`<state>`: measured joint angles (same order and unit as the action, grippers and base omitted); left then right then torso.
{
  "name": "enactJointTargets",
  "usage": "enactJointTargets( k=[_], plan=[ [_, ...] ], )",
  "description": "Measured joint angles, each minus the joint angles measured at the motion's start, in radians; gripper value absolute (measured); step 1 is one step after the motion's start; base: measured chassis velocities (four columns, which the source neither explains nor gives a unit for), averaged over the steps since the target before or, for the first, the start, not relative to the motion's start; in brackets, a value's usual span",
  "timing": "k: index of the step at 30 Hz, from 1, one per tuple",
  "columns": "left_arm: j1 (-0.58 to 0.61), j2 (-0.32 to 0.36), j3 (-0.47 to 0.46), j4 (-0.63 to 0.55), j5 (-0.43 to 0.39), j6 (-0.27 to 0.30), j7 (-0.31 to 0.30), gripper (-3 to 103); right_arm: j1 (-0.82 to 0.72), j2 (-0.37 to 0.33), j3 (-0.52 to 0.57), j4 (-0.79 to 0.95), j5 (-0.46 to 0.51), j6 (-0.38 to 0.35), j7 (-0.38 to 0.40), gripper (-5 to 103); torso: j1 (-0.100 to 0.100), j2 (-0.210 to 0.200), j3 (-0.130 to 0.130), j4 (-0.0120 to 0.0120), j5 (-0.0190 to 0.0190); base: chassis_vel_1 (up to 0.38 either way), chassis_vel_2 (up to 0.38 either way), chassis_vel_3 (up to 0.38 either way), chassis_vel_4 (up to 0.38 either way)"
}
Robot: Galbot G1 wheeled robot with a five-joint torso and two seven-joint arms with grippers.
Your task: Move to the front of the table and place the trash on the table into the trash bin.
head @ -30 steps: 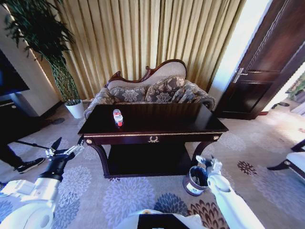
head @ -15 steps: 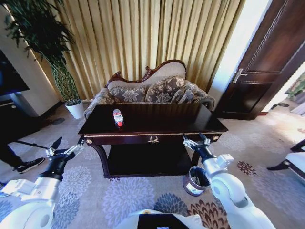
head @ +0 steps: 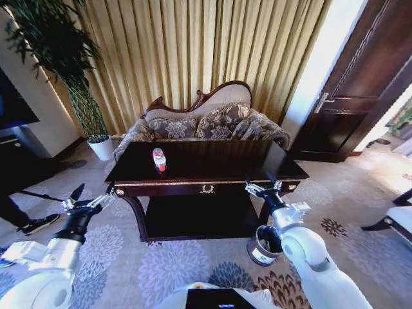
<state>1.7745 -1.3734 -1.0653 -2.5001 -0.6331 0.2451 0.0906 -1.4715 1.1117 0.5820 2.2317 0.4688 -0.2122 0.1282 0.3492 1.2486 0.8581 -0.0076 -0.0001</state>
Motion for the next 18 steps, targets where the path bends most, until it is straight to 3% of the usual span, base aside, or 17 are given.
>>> enactJointTargets(
  k=[8, 13, 18],
  plan=[
    [0.0, 0.005, -0.003, 0.0, 0.0, 0.007, -0.003, 100, 0.001, 0.0, -0.002, -0.001, 0.0, 0.002, 0.001, 100, 0.001, 0.0, 0.0, 0.0001, 0.0002, -0.215, 0.22, 0.236, -0.208],
    [-0.006, 0.012, -0.006, 0.0, 0.003, 0.077, -0.058, 100, -0.003, 0.002, -0.002, -0.003, -0.002, 0.004, 0.001, 100, 0.001, -0.001, 0.001, 0.0001, -0.0001, -0.245, 0.205, 0.214, -0.228],
    [-0.024, 0.03, -0.008, 0.0, 0.006, 0.095, -0.08, 100, -0.012, 0.007, 0.0, -0.005, -0.003, 0.007, 0.002, 100, 0.002, -0.001, 0.001, 0.0002, -0.0002, -0.107, 0.133, 0.104, -0.097]
  ],
)
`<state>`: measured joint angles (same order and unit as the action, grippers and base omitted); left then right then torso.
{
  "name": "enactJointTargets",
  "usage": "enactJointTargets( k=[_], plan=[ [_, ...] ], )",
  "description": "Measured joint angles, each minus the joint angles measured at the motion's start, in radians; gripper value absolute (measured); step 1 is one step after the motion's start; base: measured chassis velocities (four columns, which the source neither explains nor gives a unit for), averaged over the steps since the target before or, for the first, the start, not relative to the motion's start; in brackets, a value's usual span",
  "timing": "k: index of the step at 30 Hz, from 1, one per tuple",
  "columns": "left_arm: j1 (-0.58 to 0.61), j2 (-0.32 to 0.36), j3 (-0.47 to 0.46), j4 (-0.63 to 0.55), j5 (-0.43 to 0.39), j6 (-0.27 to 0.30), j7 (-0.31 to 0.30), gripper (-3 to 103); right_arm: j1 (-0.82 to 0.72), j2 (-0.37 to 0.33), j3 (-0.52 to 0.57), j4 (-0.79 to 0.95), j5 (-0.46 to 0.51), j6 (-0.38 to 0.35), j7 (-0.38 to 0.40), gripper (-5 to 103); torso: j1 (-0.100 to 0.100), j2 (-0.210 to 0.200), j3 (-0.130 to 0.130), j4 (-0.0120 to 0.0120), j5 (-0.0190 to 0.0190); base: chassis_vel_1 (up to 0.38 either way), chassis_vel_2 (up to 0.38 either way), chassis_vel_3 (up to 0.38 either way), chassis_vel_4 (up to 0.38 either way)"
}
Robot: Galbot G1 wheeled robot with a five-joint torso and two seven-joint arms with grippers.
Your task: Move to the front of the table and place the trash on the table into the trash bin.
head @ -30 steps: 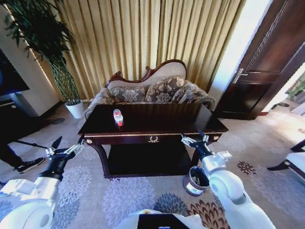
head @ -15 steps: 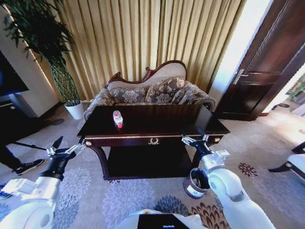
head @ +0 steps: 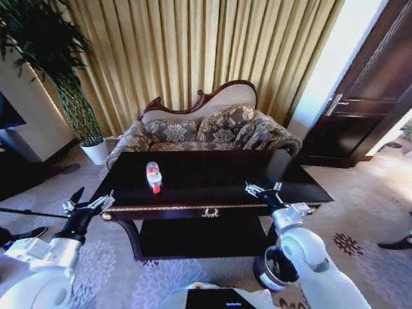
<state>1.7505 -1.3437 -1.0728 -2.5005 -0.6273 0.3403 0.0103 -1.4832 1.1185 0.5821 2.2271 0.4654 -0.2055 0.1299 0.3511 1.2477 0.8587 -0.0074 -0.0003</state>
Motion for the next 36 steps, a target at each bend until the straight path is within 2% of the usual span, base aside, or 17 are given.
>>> enactJointTargets(
  k=[4, 5, 6, 8, 9, 10, 12, 14, 16, 18, 22, 23, 26, 27, 30, 33, 36],
  plan=[
    [-0.06, 0.071, 0.033, 0.0, -0.048, 0.069, -0.121, 100, -0.009, 0.002, -0.002, -0.001, -0.003, 0.003, 0.001, 100, -0.002, 0.001, -0.001, -0.0002, 0.0, 0.0, 0.0, 0.0, 0.0],
    [-0.06, 0.071, 0.033, 0.0, -0.048, 0.069, -0.121, 100, -0.009, 0.002, -0.002, -0.001, -0.003, 0.003, 0.001, 100, -0.002, 0.001, -0.001, -0.0002, 0.0, 0.0, 0.0, 0.0, 0.0],
    [-0.095, 0.115, 0.05, 0.001, -0.093, 0.104, -0.203, 100, -0.013, 0.003, -0.005, -0.002, -0.006, 0.004, 0.001, 100, -0.003, 0.001, -0.001, -0.0003, 0.0, 0.033, -0.081, -0.078, 0.024],
    [-0.141, 0.167, 0.069, 0.022, -0.141, 0.125, -0.3, 100, -0.019, 0.009, -0.008, -0.009, -0.012, 0.011, 0.001, 100, -0.003, 0.001, -0.001, -0.0004, 0.0007, 0.029, -0.059, -0.057, 0.047],
    [-0.141, 0.167, 0.069, 0.022, -0.141, 0.125, -0.3, 100, -0.019, 0.009, -0.008, -0.009, -0.012, 0.011, 0.001, 100, -0.003, 0.001, -0.001, -0.0004, 0.0007, 0.021, -0.036, -0.057, 0.047],
    [-0.167, 0.195, 0.078, 0.051, -0.167, 0.129, -0.34, 100, -0.024, 0.013, -0.01, -0.014, -0.017, 0.017, 0.001, 100, -0.003, 0.001, -0.001, -0.0003, 0.0002, 0.0, 0.0, 0.0, 0.0],
    [-0.211, 0.231, 0.091, 0.113, -0.19, 0.13, -0.372, 100, -0.035, 0.022, -0.014, -0.021, -0.023, 0.021, 0.002, 100, -0.002, 0.001, 0.0, -0.0002, 0.0, 0.0, 0.0, 0.0, 0.0],
    [-0.223, 0.237, 0.094, 0.129, -0.192, 0.13, -0.376, 100, -0.038, 0.025, -0.016, -0.022, -0.024, 0.021, 0.002, 100, -0.001, 0.001, 0.0, -0.0002, -0.0001, 0.0, 0.0, 0.0, 0.0],
    [-0.295, 0.266, 0.123, 0.211, -0.197, 0.131, -0.388, 100, -0.047, 0.039, -0.025, -0.024, -0.039, 0.022, 0.001, 100, -0.001, 0.0, 0.0, 0.0, -0.0004, 0.0, 0.0, 0.0, 0.0],
    [-0.336, 0.277, 0.144, 0.242, -0.202, 0.144, -0.394, 100, -0.052, 0.047, -0.03, -0.024, -0.048, 0.022, 0.001, 100, -0.001, 0.0, 0.0, 0.0001, -0.0002, 0.0, 0.0, 0.0, 0.0],
    [-0.457, 0.295, 0.24, 0.293, -0.228, 0.22, -0.436, 100, -0.058, 0.068, -0.037, -0.017, -0.065, 0.022, 0.002, 100, -0.001, 0.001, 0.0, -0.0003, 0.0002, 0.0, 0.0, 0.0, 0.0],
    [-0.457, 0.295, 0.24, 0.293, -0.228, 0.22, -0.436, 100, -0.058, 0.068, -0.037, -0.017, -0.065, 0.022, 0.002, 100, -0.001, 0.001, 0.0, -0.0003, 0.0002, 0.0, 0.0, 0.0, 0.0],
    [-0.559, 0.311, 0.365, 0.322, -0.252, 0.271, -0.529, 100, -0.055, 0.079, -0.04, -0.02, -0.074, 0.022, 0.002, 100, -0.001, 0.001, 0.0, 0.0, 0.0003, 0.0, 0.0, 0.0, 0.0],
    [-0.559, 0.311, 0.365, 0.322, -0.252, 0.271, -0.529, 100, -0.055, 0.079, -0.04, -0.02, -0.074, 0.022, 0.002, 100, -0.001, 0.001, 0.0, 0.0, 0.0003, 0.0, 0.0, 0.0, 0.0],
    [-0.649, 0.335, 0.476, 0.344, -0.318, 0.294, -0.647, 100, -0.05, 0.096, -0.04, -0.024, -0.076, 0.021, 0.002, 100, -0.001, 0.001, 0.0, -0.0004, 0.0, 0.0, 0.0, 0.0, 0.0],
    [-0.686, 0.354, 0.522, 0.357, -0.335, 0.301, -0.675, 100, -0.046, 0.105, -0.038, -0.028, -0.077, 0.02, 0.002, 100, -0.001, 0.001, 0.0, -0.0002, 0.0002, 0.0, 0.0, 0.0, 0.0],
    [-0.748, 0.381, 0.609, 0.37, -0.365, 0.31, -0.726, 100, -0.037, 0.124, -0.033, -0.041, -0.083, 0.02, 0.002, 100, -0.001, 0.001, 0.0, 0.0, 0.0003, 0.0, 0.0, 0.0, 0.0]
  ],
)
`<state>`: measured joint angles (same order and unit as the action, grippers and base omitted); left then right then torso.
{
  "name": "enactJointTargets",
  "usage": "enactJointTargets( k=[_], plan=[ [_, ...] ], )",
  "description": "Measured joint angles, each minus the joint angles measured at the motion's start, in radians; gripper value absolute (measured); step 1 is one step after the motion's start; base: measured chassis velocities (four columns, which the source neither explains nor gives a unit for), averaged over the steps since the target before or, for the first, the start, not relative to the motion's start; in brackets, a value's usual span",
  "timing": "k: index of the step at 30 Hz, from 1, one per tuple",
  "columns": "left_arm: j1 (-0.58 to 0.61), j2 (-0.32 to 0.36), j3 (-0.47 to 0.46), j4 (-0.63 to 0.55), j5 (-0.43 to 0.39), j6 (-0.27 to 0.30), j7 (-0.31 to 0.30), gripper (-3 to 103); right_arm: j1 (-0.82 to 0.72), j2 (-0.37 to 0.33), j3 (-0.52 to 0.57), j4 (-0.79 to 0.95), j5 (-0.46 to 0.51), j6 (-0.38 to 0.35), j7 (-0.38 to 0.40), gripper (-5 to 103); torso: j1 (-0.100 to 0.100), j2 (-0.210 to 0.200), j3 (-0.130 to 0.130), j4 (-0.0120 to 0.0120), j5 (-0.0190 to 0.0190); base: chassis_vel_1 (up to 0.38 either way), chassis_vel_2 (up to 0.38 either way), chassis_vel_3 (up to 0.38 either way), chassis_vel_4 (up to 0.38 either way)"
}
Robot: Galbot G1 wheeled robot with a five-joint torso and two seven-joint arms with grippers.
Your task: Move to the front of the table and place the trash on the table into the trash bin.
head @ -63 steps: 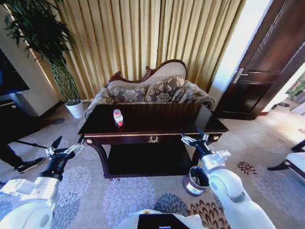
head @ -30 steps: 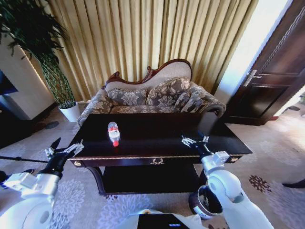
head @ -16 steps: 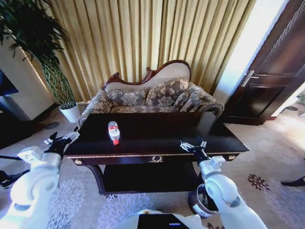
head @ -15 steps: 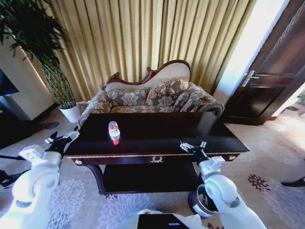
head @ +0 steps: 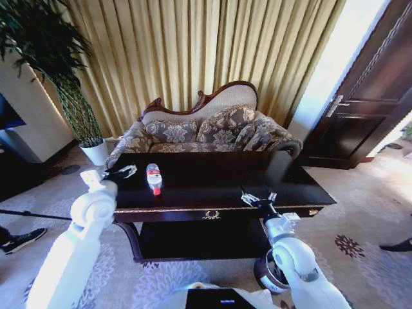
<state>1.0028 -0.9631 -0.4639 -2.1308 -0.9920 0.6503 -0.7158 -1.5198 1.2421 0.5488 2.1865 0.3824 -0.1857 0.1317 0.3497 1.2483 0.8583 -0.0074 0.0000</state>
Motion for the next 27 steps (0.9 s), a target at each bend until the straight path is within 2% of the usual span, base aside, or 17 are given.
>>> enactJointTargets(
  k=[2, 4, 6, 8, 11, 13, 17, 23, 27],
  plan=[
    [-0.013, 0.003, 0.022, 0.001, -0.02, 0.006, -0.019, 100, 0.001, 0.004, 0.0, -0.002, -0.002, 0.0, 0.0, 100, 0.0, 0.0, 0.0, 0.0, -0.0001, 0.0, 0.0, 0.0, 0.0],
    [-0.042, 0.007, 0.073, 0.001, -0.067, 0.015, -0.071, 100, 0.003, 0.014, 0.0, -0.007, -0.007, 0.0, 0.0, 100, 0.0, 0.0, 0.0, -0.0001, -0.0001, 0.0, 0.0, 0.0, 0.0],
    [-0.082, 0.019, 0.161, 0.004, -0.125, 0.018, -0.153, 100, 0.006, 0.026, 0.0, -0.011, -0.008, 0.0, 0.0, 100, 0.0, 0.0, 0.0, -0.0001, -0.0001, 0.0, 0.0, 0.0, 0.0],
    [-0.088, 0.021, 0.174, 0.005, -0.133, 0.019, -0.164, 100, 0.007, 0.028, 0.0, -0.012, -0.008, 0.0, 0.0, 100, 0.0, 0.0, 0.0, -0.0001, -0.0002, 0.0, 0.0, 0.0, 0.0],
    [-0.144, 0.034, 0.277, 0.012, -0.232, 0.018, -0.27, 100, 0.013, 0.036, -0.001, -0.016, -0.009, 0.0, 0.0, 100, 0.0, 0.0, 0.0, -0.0001, 0.0, 0.0, 0.0, 0.0, 0.0],
    [-0.155, 0.034, 0.292, 0.014, -0.251, 0.017, -0.288, 100, 0.014, 0.037, 0.0, -0.016, -0.009, 0.0, 0.0, 100, 0.0, 0.0, 0.0, -0.0001, -0.0001, 0.0, 0.0, 0.0, 0.0],
    [-0.2, 0.029, 0.368, 0.04, -0.337, 0.01, -0.376, 100, 0.014, 0.041, 0.013, -0.018, -0.008, 0.005, 0.0, 100, 0.0, 0.0, 0.0, 0.0, -0.0002, 0.0, 0.0, 0.0, 0.0],
    [-0.222, 0.002, 0.407, 0.073, -0.394, 0.001, -0.422, 100, 0.016, 0.044, 0.02, -0.028, -0.003, 0.018, 0.0, 100, 0.0, 0.0, 0.0, -0.0002, -0.0001, 0.0, 0.0, 0.0, 0.0],
    [-0.23, -0.013, 0.423, 0.09, -0.407, -0.004, -0.43, 100, 0.027, 0.045, 0.02, -0.033, 0.002, 0.023, 0.0, 100, 0.0, 0.0, 0.0, -0.0001, -0.0001, 0.0, 0.0, 0.0, 0.0]
  ],
)
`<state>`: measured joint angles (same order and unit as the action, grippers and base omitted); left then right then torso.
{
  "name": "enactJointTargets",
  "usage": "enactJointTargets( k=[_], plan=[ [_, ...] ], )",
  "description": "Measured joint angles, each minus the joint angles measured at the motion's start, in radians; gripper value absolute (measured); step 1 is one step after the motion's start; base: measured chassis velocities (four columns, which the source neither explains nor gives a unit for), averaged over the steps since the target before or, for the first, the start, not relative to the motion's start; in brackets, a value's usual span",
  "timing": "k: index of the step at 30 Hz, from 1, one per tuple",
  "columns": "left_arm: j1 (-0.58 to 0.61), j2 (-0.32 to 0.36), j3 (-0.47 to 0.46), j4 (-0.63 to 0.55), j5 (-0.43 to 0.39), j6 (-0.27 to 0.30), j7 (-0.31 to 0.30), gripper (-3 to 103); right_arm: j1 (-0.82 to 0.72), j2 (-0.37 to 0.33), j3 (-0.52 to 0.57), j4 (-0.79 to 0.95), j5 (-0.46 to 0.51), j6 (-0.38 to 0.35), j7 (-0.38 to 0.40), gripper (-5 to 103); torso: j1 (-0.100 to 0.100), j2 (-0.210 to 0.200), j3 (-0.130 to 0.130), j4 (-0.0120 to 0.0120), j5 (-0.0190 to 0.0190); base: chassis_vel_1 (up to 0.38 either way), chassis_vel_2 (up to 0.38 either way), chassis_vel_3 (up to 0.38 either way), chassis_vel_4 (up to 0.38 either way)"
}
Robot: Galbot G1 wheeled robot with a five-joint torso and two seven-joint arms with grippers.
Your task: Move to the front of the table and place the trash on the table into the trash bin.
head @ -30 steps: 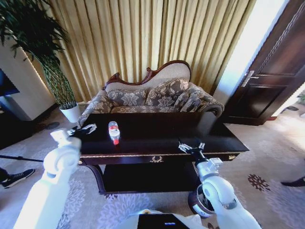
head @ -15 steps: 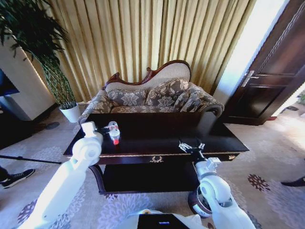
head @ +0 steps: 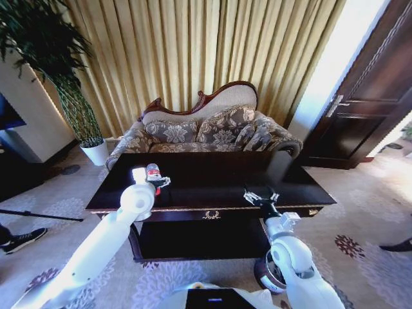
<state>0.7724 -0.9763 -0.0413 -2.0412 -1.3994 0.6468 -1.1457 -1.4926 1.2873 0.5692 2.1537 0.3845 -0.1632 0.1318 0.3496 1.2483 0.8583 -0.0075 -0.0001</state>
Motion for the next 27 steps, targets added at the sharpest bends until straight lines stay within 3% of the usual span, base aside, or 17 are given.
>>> enactJointTargets(
  k=[9, 13, 16, 19, 20, 24, 25, 26, 27],
  plan=[
    [-0.01, -0.02, 0.008, 0.016, -0.037, -0.018, -0.03, 103, 0.02, -0.011, 0.008, -0.008, 0.015, 0.001, 0.0, 100, 0.0, 0.0, 0.0, 0.0, 0.0, 0.0, 0.0, 0.0, 0.0],
    [-0.009, -0.02, 0.009, 0.024, -0.036, -0.03, -0.032, 84, 0.025, -0.014, 0.011, -0.017, 0.017, 0.002, 0.0, 100, 0.0, 0.0, 0.0, 0.0, 0.0, 0.0, 0.0, 0.0, 0.0],
    [-0.01, -0.02, 0.009, 0.027, -0.034, -0.033, -0.032, 78, 0.028, -0.014, 0.01, -0.022, 0.017, 0.003, 0.0, 100, 0.0, 0.0, 0.0, 0.0, 0.0, 0.0, 0.0, 0.0, 0.0],
    [-0.013, -0.023, 0.008, 0.031, -0.031, -0.045, -0.022, 62, 0.034, -0.014, 0.008, -0.028, 0.017, 0.003, 0.0, 100, 0.0, 0.0, 0.0, 0.0, 0.0, 0.0, 0.0, 0.0, 0.0],
    [-0.013, -0.023, 0.008, 0.031, -0.031, -0.045, -0.022, 62, 0.034, -0.014, 0.008, -0.028, 0.017, 0.003, 0.0, 100, 0.0, 0.0, 0.0, 0.0, 0.0, 0.0, 0.0, 0.0, 0.0],
    [-0.006, -0.023, 0.008, 0.039, 0.046, -0.05, 0.042, 46, 0.038, -0.017, 0.008, -0.03, 0.017, 0.003, 0.0, 100, 0.0, 0.0, 0.0, -0.0001, -0.0001, 0.0, 0.0, 0.0, 0.0],
    [0.005, -0.016, 0.008, 0.049, 0.148, -0.056, 0.136, 43, 0.039, -0.019, 0.008, -0.03, 0.018, 0.003, 0.0, 100, 0.0, 0.0, 0.0, 0.0, 0.0, 0.0, 0.0, 0.0, 0.0],
    [0.005, -0.016, 0.008, 0.049, 0.148, -0.056, 0.136, 43, 0.039, -0.019, 0.008, -0.03, 0.018, 0.003, 0.0, 100, 0.0, 0.0, 0.0, 0.0, 0.0, 0.0, 0.0, 0.0, 0.0],
    [0.013, -0.009, 0.006, 0.055, 0.231, -0.064, 0.208, 40, 0.041, -0.021, 0.008, -0.03, 0.022, 0.003, 0.0, 100, 0.0, 0.0, 0.0, -0.0002, -0.0002, 0.0, 0.0, 0.0, 0.0]
  ],
)
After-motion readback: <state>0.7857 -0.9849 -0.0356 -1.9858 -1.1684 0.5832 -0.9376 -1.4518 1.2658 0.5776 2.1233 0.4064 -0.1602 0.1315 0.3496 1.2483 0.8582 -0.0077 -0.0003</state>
